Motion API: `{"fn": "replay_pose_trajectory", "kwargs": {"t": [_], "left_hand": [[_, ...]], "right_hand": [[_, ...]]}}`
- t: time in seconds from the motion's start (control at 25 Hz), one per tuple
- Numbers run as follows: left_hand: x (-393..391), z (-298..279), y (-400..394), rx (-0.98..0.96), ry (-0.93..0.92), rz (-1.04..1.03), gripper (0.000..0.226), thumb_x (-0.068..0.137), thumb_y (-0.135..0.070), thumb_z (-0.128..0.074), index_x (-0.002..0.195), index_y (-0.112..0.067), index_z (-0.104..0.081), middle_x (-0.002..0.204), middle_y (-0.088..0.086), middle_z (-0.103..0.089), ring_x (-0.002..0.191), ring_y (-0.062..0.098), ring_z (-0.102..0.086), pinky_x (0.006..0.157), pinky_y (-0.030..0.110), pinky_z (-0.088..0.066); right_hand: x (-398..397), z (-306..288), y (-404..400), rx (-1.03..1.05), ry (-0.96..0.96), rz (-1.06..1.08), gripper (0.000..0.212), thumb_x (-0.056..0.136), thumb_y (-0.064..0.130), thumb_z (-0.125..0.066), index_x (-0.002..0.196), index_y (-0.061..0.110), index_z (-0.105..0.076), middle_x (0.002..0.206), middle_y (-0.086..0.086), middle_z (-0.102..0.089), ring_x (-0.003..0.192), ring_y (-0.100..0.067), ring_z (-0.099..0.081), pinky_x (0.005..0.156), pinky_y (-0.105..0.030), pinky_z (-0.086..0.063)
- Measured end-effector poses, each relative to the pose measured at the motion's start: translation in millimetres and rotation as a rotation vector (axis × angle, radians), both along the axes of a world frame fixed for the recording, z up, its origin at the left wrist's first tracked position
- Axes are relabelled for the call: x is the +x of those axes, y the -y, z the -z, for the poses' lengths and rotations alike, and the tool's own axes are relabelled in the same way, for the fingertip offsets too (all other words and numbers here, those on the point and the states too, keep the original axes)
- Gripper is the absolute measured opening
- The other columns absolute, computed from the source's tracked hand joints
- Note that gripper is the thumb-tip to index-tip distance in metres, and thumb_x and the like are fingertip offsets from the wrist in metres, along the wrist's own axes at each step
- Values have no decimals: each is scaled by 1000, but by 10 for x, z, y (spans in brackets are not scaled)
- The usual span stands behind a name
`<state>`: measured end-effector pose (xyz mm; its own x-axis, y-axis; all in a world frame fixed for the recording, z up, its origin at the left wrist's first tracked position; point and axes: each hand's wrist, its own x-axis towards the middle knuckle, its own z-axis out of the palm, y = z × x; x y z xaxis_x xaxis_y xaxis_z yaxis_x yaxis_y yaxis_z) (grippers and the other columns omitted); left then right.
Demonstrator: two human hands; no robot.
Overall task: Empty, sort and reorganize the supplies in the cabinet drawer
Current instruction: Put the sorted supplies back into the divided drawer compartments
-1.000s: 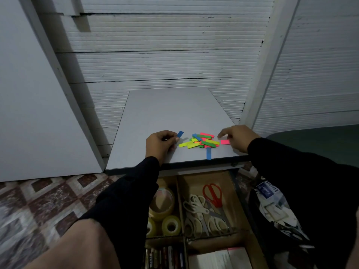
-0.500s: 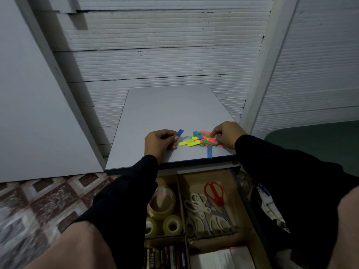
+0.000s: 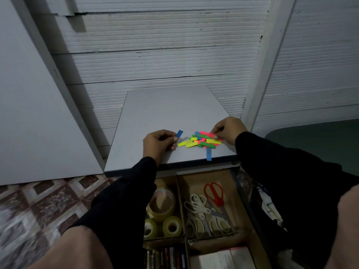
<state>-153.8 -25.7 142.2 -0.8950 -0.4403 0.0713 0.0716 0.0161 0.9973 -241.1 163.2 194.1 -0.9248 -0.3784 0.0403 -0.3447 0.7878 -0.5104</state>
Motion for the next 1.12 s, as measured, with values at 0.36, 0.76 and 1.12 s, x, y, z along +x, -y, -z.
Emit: {"fn": "replay_pose_trajectory", "kwargs": {"t": [0.36,0.76,1.12], "left_hand": [[-18,32,29,-22,-3,-2,13,83,7,-63,78,-5,-67,71,13,-63,55,16,-57,57,19,-54],[1,1,11,-3,-24,7,16,82,9,-62,74,-5,-66,68,13,-61,50,14,-56,55,19,-54],[5,-6,12,-31,-6,13,8,82,7,-64,81,0,-67,65,10,-62,48,9,-56,54,16,-53]], "right_hand": [[109,-68,-47,33,134,-60,28,75,1,-73,102,5,-71,91,-6,-63,89,-18,-56,83,-29,-48],[129,86,124,113,-5,-82,23,81,9,-70,103,5,-72,112,-10,-67,105,-22,-59,89,-25,-44],[11,81,82,-29,-11,-47,14,76,1,-71,89,-2,-69,92,-13,-70,76,-13,-54,70,-20,-45]]}}
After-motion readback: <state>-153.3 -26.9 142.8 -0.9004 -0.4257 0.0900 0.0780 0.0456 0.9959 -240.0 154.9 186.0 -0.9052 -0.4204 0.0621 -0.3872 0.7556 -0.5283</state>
